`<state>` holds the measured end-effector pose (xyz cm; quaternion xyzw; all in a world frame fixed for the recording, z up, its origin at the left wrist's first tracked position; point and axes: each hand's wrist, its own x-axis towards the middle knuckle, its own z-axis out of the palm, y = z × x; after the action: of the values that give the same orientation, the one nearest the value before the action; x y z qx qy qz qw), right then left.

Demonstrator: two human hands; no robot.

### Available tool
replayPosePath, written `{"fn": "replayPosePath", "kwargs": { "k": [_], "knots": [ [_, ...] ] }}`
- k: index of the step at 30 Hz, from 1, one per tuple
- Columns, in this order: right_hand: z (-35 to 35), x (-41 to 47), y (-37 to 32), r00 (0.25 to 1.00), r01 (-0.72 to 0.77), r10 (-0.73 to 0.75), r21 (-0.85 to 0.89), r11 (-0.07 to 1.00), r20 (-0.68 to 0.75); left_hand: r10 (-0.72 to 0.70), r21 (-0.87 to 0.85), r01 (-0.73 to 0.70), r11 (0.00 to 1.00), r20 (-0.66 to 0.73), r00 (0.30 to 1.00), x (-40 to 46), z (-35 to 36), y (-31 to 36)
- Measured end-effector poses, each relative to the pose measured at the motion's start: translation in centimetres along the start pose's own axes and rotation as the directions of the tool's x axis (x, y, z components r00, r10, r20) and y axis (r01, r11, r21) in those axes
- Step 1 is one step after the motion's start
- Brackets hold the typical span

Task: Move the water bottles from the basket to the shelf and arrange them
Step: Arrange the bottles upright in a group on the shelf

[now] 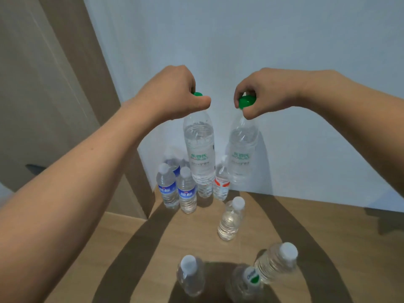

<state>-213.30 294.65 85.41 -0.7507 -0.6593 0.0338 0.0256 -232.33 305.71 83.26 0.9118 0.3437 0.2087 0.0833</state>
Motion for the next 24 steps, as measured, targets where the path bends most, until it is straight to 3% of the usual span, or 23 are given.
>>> {"fn": "replayPosePath", "kwargs": {
  "k": [8, 15, 24],
  "knots": [
    [6.2, 0.7, 2.3, 0.995, 0.034, -0.042, 0.089, 0.996, 0.088, -0.010, 0.047, 0.002, 0.999, 0.156, 0.988, 0.6, 8.1, -1.0],
    [13.6, 2.4, 2.8, 0.966, 0.145, -0.149, 0.032, 0.989, 0.213, -0.027, 0.127, -0.022, 0.992, 0.364, 0.931, -0.6, 14.6, -2.2],
    [21.5, 2.3, 4.3, 0.936, 0.137, -0.148, 0.057, 0.989, 0.318, -0.017, 0.207, -0.083, 0.975, 0.440, 0.898, -2.7, 21.4, -3.4]
  ]
}}
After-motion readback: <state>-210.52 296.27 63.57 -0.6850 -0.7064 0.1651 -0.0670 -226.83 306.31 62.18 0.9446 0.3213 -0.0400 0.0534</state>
